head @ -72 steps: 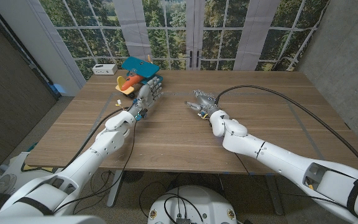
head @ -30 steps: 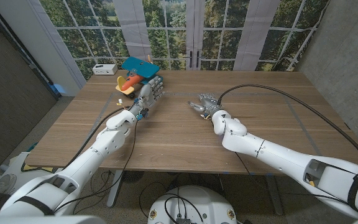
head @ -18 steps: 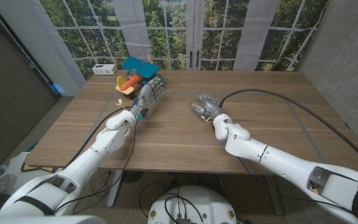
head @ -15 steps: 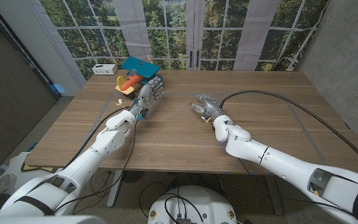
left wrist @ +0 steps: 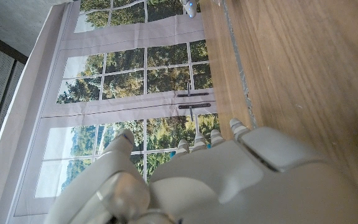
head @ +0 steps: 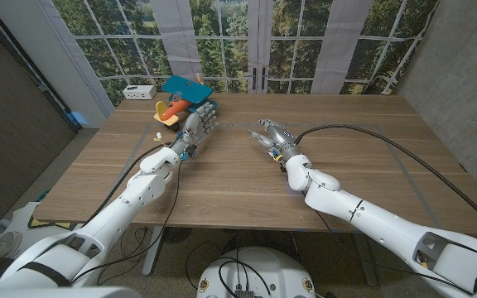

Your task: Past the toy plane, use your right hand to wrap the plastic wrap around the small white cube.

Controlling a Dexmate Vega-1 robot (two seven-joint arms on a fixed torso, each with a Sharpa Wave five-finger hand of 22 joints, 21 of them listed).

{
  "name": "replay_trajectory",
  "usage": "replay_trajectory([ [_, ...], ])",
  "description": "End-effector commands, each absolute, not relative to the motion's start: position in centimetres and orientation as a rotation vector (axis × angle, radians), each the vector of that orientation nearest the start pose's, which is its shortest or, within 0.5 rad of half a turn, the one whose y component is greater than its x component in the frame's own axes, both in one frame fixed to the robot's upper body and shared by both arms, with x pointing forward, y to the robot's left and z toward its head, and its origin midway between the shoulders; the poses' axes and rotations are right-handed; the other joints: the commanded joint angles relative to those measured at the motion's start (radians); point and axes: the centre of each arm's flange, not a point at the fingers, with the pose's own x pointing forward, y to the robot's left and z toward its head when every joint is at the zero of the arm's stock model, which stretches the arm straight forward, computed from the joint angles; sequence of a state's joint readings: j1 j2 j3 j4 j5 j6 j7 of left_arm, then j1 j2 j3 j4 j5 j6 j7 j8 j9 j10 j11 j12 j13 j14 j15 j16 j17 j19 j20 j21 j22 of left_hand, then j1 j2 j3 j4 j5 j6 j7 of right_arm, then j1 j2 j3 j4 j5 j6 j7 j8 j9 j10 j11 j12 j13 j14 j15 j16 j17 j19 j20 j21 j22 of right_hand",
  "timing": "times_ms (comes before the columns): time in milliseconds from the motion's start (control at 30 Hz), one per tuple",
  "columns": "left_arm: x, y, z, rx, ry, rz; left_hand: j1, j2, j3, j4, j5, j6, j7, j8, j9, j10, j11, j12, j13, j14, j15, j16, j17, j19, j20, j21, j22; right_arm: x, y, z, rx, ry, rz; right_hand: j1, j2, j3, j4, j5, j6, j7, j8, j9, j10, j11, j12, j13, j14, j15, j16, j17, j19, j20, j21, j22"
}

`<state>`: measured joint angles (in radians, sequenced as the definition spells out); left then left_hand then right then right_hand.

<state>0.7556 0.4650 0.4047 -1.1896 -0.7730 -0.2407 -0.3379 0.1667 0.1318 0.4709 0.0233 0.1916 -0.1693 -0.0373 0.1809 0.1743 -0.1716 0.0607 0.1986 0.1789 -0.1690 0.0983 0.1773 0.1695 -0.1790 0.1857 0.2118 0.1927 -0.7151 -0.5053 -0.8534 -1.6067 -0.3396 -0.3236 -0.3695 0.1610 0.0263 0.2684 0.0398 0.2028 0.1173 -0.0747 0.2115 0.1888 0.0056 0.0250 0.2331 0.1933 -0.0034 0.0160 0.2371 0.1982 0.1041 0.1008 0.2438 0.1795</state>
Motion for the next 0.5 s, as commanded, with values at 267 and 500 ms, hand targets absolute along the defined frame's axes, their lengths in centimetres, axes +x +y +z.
replay_trajectory([
  [267,66.3,26.0,-2.5,-0.093,-0.554,-0.498,-0.003,0.000,0.003,0.002,-0.002,-0.173,-0.007,0.003,0.004,-0.221,-0.002,0.001,0.005,-0.171,-0.002,0.002,0.003,-0.004,0.005,0.005,0.002,60.4,-12.5,-2.2,-0.652,-0.794,-0.030,-0.005,-0.005,-0.008,0.001,0.014,0.041,0.007,0.009,0.003,0.052,0.013,0.013,0.005,0.038,0.000,0.011,0.002,0.029,0.003,0.002,0.003],
  [500,66.1,26.3,-2.5,-0.095,-0.561,-0.493,-0.004,-0.002,0.002,0.003,-0.002,-0.171,-0.007,0.003,0.004,-0.220,-0.002,0.002,0.005,-0.170,-0.002,0.002,0.003,-0.004,0.004,0.006,0.002,60.3,-13.7,-1.7,-0.563,-0.804,-0.034,0.001,0.015,0.001,0.000,0.020,0.061,0.014,0.012,0.002,0.072,0.022,0.016,0.005,0.050,0.004,0.010,0.001,0.041,-0.005,0.002,0.003],
])
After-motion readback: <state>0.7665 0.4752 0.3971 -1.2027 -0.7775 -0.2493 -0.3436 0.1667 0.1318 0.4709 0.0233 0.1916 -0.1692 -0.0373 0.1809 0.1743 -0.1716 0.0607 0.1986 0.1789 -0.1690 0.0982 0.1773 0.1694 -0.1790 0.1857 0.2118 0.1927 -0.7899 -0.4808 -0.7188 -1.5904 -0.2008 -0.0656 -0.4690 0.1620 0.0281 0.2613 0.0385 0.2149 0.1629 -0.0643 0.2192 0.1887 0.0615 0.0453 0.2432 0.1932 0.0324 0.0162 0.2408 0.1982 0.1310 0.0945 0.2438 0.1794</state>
